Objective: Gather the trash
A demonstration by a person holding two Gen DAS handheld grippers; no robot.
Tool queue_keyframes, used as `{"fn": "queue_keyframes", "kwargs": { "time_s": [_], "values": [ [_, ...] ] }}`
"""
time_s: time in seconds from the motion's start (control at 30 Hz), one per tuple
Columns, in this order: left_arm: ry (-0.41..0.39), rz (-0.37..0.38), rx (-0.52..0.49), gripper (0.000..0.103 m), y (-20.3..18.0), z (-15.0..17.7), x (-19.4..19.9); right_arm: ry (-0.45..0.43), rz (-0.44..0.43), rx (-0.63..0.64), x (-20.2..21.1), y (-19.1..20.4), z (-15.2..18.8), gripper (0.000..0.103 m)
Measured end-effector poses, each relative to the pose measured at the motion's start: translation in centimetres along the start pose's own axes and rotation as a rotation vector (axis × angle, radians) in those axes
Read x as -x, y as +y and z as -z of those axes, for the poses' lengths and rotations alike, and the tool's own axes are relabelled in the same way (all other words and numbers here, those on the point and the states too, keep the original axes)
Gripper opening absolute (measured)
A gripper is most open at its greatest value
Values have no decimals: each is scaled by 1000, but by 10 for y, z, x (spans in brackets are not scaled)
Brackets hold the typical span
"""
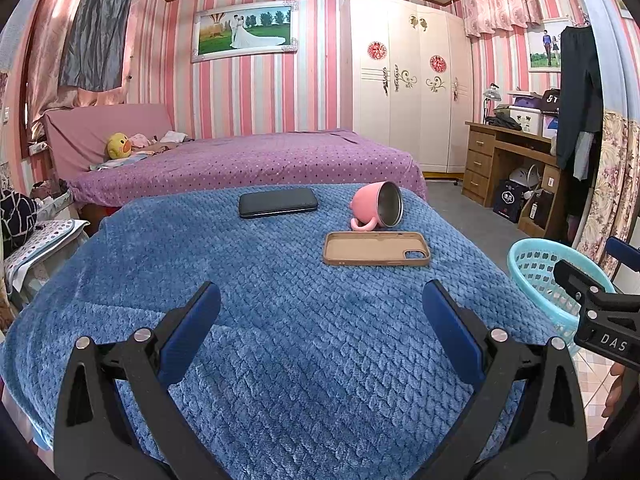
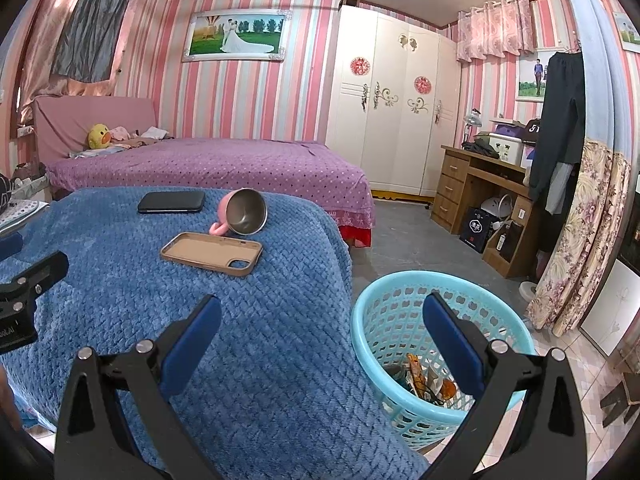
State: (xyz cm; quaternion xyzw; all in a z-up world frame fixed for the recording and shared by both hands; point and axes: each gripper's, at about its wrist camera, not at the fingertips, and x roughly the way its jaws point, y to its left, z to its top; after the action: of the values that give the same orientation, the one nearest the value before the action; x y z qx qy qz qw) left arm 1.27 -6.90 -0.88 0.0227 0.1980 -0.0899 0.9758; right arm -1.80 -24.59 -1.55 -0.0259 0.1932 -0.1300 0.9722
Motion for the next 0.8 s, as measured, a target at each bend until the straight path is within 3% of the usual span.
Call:
{"fn": "queue_keyframes", "kwargs": {
  "time_s": [0.8],
  "values": [
    [2,5,5,98,2,1,0,1,1,-1,1,-2,1,98]
  ]
}}
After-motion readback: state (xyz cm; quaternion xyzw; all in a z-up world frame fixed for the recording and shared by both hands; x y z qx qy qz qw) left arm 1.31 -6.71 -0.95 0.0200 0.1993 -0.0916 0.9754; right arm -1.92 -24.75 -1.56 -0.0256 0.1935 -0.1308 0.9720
